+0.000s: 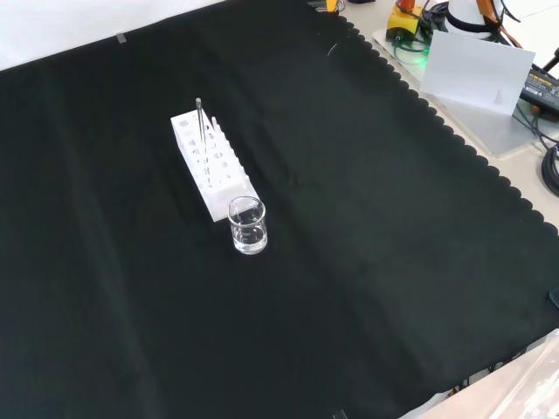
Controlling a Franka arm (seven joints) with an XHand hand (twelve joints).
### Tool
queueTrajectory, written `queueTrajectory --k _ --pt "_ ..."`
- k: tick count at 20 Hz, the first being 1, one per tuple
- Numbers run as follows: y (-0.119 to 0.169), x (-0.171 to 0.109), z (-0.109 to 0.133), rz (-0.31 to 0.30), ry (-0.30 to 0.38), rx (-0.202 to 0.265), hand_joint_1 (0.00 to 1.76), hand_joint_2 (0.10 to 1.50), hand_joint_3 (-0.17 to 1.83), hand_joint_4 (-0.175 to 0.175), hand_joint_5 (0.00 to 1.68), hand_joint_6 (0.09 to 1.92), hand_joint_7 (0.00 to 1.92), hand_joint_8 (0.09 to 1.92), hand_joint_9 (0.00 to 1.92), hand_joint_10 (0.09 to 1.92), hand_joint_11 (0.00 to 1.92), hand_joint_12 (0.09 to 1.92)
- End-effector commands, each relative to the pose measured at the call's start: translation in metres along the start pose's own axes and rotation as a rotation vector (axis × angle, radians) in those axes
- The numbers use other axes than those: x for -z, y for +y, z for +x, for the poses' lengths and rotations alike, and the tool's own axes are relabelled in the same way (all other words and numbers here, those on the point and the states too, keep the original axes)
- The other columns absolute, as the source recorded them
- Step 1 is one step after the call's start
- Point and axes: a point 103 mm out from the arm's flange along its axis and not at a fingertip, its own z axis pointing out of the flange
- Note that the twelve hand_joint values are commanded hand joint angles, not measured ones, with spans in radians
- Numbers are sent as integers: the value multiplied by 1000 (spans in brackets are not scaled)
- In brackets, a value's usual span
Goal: Take the glass rod from the white test tube rack.
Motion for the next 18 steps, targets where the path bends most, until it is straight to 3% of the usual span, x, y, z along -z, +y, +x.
queueTrajectory --k 1,3,5,8,10,18 --pt "-97 51 -36 -63 -11 -72 709 930 440 -110 290 157 274 507 647 87 364 1192" --pt "-108 55 -46 -60 -6 -88 604 959 435 -130 143 87 64 580 432 87 83 1304" --pt "-111 55 -54 -67 14 -62 580 966 435 -135 111 87 13 607 383 87 17 1335" --pt "-111 54 -57 -56 -2 -79 574 967 435 -137 104 87 0 617 373 87 1 1344" --pt "-106 53 -43 -49 -35 -89 574 966 436 -137 106 87 0 625 375 87 0 1348" --pt "-105 52 -39 -47 -34 -118 575 962 449 -138 117 87 0 720 408 87 19 1425"
